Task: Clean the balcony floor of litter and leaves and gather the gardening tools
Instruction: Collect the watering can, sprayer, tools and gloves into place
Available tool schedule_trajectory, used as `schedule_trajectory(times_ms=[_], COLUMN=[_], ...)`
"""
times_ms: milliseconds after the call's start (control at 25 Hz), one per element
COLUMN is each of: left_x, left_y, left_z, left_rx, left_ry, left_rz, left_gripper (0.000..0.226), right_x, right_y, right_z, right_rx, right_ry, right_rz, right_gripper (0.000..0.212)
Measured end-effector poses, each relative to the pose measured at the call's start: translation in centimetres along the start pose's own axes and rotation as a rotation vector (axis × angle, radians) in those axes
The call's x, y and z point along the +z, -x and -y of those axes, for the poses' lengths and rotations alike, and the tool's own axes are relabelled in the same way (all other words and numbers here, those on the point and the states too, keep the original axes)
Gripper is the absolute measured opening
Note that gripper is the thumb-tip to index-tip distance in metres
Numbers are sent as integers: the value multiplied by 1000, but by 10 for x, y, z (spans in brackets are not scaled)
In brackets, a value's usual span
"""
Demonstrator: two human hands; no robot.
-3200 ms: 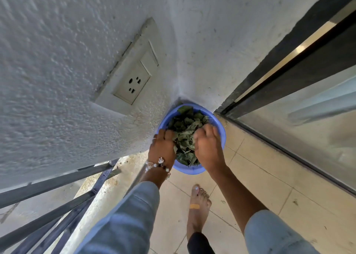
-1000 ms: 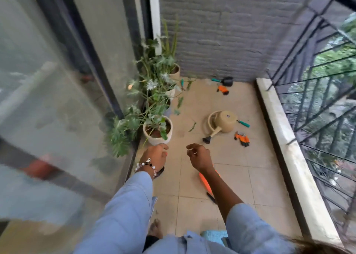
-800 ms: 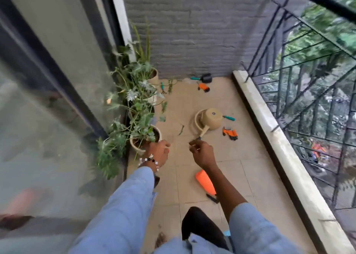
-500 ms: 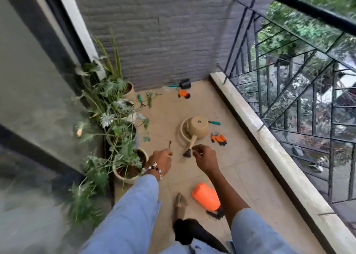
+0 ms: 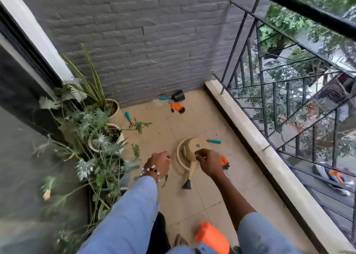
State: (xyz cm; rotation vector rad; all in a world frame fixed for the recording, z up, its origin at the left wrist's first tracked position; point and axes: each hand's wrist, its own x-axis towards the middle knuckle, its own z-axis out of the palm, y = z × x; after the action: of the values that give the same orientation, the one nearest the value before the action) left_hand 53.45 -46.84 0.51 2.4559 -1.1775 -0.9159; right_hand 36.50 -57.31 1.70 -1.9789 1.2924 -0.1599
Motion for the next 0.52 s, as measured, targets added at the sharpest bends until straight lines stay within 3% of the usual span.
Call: schedule_trajectory(times_ms=[240,520], left_x=[-35,-38], left_y=[-149,-305], left_z=[-6,0], left_rx=[58,28], left_ry=[-84,-120], left_rz=[107,344], left_gripper=[28,28], right_x=[16,53], right_y=[-131,-247], right_z=[11,-13], right_rx=[122,382], right_ry=[-68,-155], right_rz=[9,39], right_gripper=[23,20])
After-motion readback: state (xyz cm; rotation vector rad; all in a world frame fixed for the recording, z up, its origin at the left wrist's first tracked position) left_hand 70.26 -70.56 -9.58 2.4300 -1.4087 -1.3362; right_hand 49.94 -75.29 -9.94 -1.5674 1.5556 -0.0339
